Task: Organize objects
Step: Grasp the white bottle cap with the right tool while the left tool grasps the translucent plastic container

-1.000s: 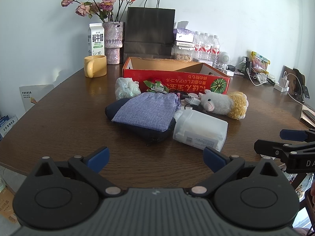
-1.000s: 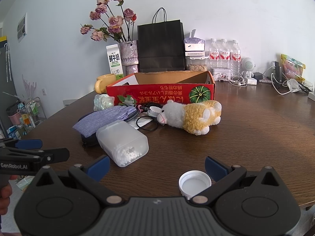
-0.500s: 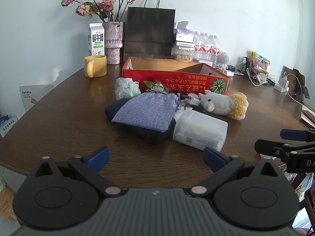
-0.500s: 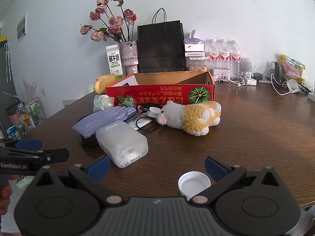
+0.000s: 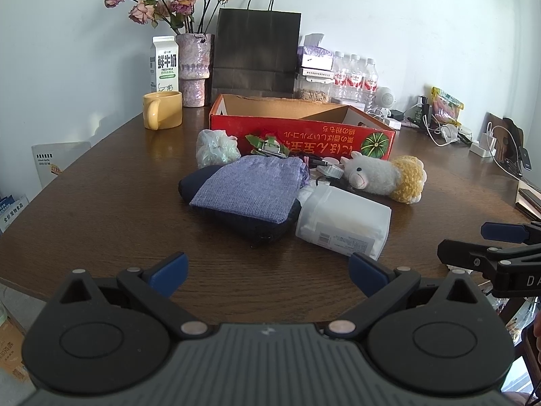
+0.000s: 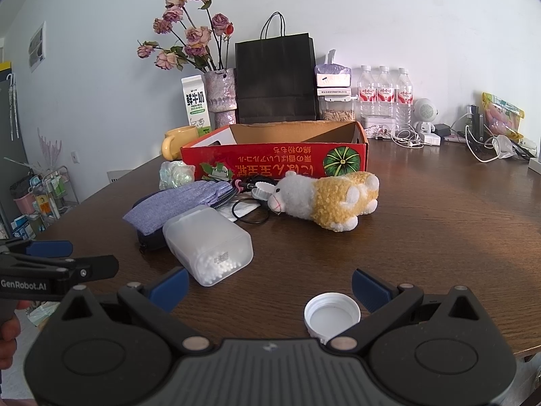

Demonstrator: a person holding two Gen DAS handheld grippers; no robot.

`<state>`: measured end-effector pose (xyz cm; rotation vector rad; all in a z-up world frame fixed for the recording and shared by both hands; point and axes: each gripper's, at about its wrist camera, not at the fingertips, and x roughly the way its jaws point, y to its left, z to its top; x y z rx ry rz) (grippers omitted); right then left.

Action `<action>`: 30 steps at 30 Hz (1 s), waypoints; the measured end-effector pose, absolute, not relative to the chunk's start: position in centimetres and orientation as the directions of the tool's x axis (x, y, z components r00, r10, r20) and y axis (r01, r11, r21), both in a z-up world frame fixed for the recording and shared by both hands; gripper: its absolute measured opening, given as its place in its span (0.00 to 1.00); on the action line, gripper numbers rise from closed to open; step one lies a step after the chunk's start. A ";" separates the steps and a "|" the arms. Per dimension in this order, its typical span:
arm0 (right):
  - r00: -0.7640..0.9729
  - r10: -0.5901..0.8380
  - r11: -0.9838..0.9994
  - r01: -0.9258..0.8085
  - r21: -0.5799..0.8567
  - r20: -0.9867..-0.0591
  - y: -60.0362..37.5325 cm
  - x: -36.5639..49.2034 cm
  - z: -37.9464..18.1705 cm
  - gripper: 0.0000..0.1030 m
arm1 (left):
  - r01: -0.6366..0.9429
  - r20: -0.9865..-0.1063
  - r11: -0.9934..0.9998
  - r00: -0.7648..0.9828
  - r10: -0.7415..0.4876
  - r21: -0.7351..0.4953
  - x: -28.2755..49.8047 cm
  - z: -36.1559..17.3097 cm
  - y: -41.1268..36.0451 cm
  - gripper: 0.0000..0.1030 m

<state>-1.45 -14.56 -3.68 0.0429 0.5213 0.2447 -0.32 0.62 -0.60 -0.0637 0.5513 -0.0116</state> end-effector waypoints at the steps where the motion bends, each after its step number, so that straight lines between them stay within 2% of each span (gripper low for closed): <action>1: 0.840 0.238 0.971 -0.218 0.098 -0.488 -14.6 -1.5 -3.7 1.00 | -0.004 -0.524 0.998 0.851 -0.032 -0.066 -0.3 -0.6 0.6 1.00; 10: 0.839 0.178 0.983 -0.179 0.048 -0.514 -16.6 -0.9 -5.3 0.99 | 0.073 -0.550 0.996 0.830 -0.093 -0.060 1.5 -1.7 -1.4 1.00; 16: 0.834 0.186 0.980 -0.195 0.038 -0.519 -17.5 -0.7 -6.6 0.86 | 0.123 -0.562 0.991 0.817 -0.132 -0.054 2.8 -2.3 -2.7 1.00; 19: 0.835 0.196 0.978 -0.204 0.041 -0.515 -17.8 -0.6 -7.1 0.83 | 0.144 -0.571 0.988 0.808 -0.146 -0.050 3.4 -2.6 -3.3 1.00; 21: 0.836 0.204 0.976 -0.213 0.040 -0.509 -18.0 -0.6 -7.3 0.72 | 0.156 -0.573 0.987 0.805 -0.154 -0.046 3.7 -2.7 -3.8 1.00; 23: 0.836 0.208 0.975 -0.222 0.034 -0.508 -18.2 -0.5 -7.5 0.53 | 0.164 -0.572 0.986 0.805 -0.158 -0.042 4.0 -2.7 -4.2 1.00; 24: 0.843 0.203 0.974 -0.225 0.017 -0.499 -18.2 -0.6 -7.7 0.48 | 0.166 -0.572 0.985 0.805 -0.158 -0.039 4.2 -2.8 -4.3 1.00; 25: 0.847 0.203 0.973 -0.231 0.005 -0.492 -18.2 -0.6 -7.7 0.39 | 0.166 -0.572 0.985 0.805 -0.158 -0.038 4.3 -2.8 -4.5 1.00; 30: 0.847 0.227 0.967 -0.253 0.010 -0.481 -18.8 0.3 -7.7 0.38 | 0.158 -0.568 0.987 0.810 -0.143 -0.024 5.0 -2.8 -5.0 1.00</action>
